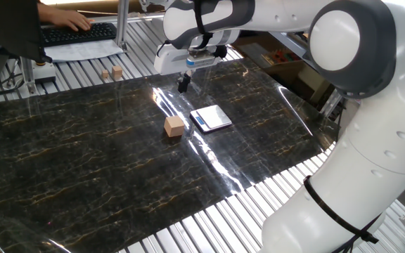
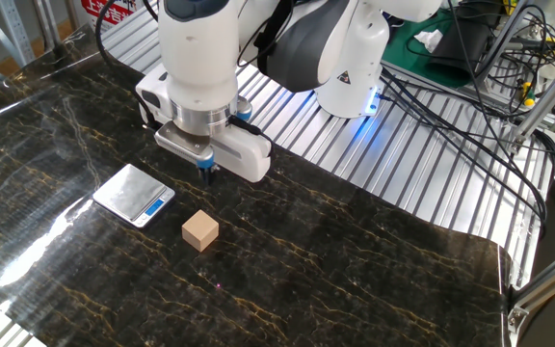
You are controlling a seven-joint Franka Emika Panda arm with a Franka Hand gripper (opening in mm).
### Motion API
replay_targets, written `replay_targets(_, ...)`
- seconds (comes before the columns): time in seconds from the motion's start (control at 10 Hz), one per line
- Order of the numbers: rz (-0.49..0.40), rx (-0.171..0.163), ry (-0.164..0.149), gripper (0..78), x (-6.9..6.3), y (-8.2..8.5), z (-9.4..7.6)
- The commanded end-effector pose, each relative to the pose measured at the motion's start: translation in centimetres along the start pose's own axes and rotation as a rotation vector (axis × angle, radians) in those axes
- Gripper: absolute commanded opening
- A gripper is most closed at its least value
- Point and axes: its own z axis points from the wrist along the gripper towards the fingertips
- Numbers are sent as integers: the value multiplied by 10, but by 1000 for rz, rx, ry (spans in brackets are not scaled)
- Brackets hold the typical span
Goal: Remove the object from the scale
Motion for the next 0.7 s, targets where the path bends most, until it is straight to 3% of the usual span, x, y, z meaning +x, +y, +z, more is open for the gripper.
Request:
replay_targets(0.1, 6, 4, 5, 12, 2, 1, -3)
replay_targets(0.2, -24, 22, -15, 12, -9, -14, -32)
replay_targets(0.7, -17, 24, -10, 12, -9, -13, -31)
